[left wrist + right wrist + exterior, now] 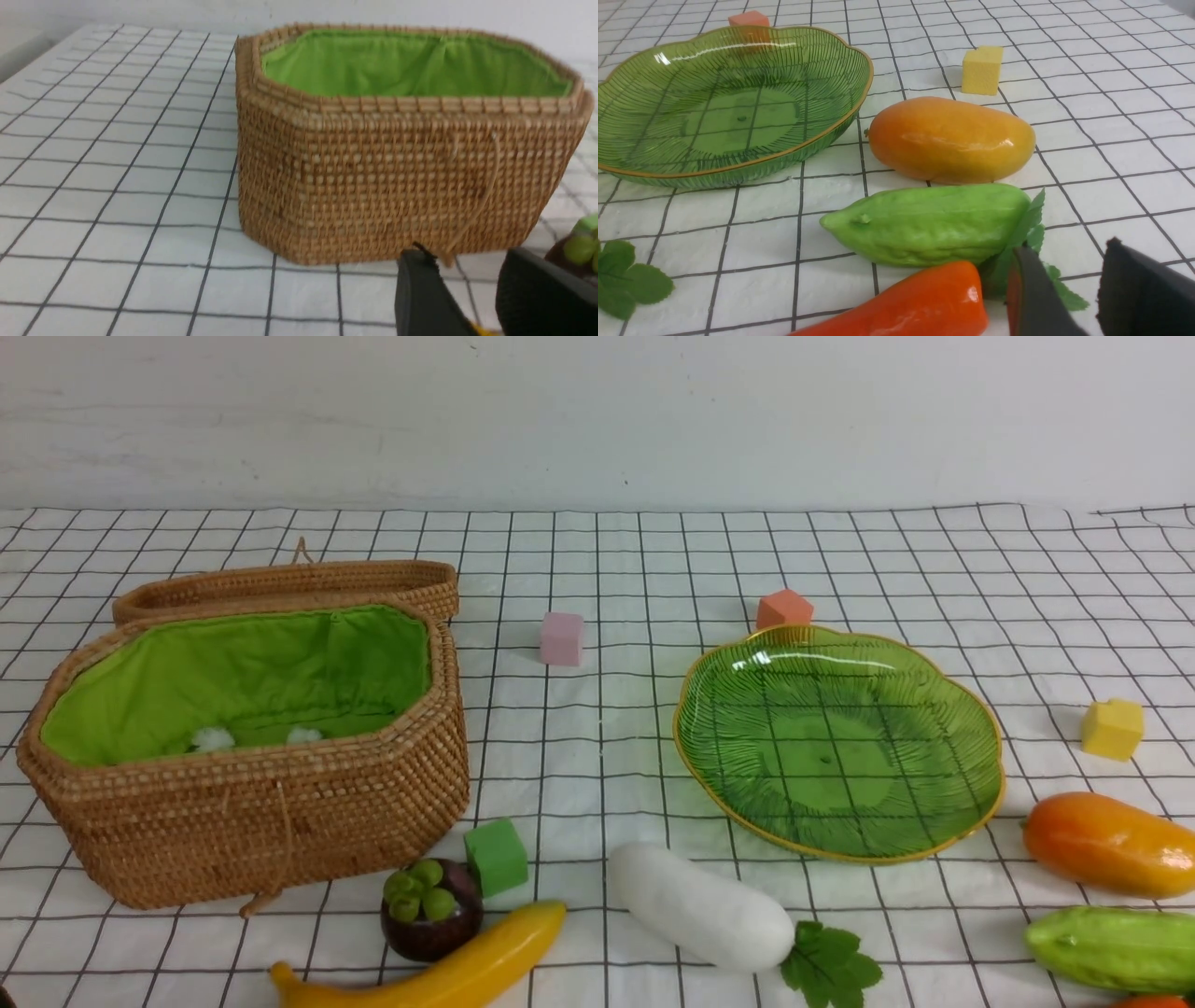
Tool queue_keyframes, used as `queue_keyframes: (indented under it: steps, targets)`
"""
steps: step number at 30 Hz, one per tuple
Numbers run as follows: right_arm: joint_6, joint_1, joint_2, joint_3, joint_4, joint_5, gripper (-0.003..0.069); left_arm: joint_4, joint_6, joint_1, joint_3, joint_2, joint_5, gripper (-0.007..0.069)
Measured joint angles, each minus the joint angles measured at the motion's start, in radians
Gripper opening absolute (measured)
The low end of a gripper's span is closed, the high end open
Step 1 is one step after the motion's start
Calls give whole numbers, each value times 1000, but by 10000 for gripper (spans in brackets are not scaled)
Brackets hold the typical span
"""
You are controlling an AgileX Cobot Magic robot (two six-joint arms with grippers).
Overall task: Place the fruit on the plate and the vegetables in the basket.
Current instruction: Use the left arm to grab a banana and put it into the right plate
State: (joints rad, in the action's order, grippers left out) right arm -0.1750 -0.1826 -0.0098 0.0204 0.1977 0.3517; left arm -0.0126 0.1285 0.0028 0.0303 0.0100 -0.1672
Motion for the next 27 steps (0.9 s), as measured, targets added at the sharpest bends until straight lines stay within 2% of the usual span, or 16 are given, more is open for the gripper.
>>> queue_keyframes:
  steps: [1,4,8,12,16,19,23,24,27]
  targets:
    - [0,0,0,0,0,0,245,-5,5,0,0,0,0,238]
    - [0,0,0,0,0,0,245,-157,142,0,0,0,85,238]
    - [0,0,0,0,0,0,245,-277,241,0,0,0,208,238]
    - [0,0,0,0,0,0,245,-307,292,0,-36,0,266,238]
    - [0,0,0,0,0,0,245,-312,302,0,-183,0,264,238]
    - [0,0,0,0,0,0,245,-313,304,0,-316,-24,245,238]
    - [0,0,0,0,0,0,245,-278,265,0,-622,-193,87,238]
    - [0,0,0,0,0,0,245,-274,265,0,-635,-203,75,238]
    - [0,0,0,0,0,0,245,-216,163,0,-810,-377,-155,238]
